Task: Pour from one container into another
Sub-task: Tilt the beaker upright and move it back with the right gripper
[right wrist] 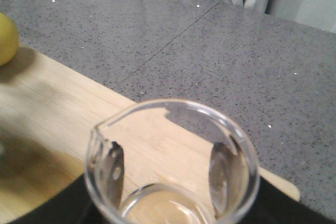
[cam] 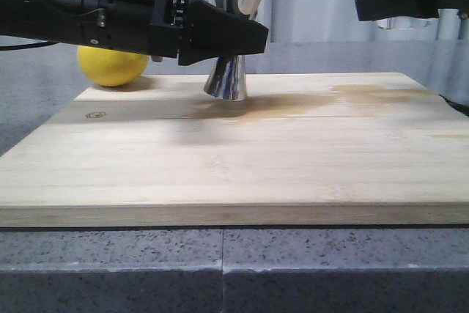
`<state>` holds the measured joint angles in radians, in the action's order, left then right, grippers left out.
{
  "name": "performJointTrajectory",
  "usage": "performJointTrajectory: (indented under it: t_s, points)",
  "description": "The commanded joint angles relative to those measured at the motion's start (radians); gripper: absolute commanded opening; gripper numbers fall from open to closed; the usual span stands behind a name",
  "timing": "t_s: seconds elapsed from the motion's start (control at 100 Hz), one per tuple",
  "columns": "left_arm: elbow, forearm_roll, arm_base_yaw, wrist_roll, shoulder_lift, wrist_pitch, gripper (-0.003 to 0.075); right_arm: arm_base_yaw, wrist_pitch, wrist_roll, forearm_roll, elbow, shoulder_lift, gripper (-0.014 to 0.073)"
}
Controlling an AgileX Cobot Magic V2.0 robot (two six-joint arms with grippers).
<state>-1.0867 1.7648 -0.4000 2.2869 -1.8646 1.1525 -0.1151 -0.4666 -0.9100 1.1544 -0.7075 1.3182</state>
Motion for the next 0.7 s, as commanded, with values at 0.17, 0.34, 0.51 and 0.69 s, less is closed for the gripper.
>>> performJointTrajectory:
  t_s: [0.17,0.34,0.51,0.69]
  points:
    - [-0.027,0.085,-0.009,0.0,0.049,0.107,0.0062,0.008,-0.141,0.328,-0.329,0.057,-0.033,0.0247]
    - [-0.027,0.085,-0.009,0.0,0.049,0.107,0.0062,0.008,-0.218,0.472,-0.475,0.108,-0.022,0.0247]
    - [-0.027,0.085,-0.009,0.0,0.049,0.107,0.0062,0.008,-0.301,0.57,-0.547,0.156,0.018,0.0247]
    - [-0.027,0.085,-0.009,0.0,0.049,0.107,0.0062,0.008,-0.362,0.597,-0.567,0.179,0.089,0.0247]
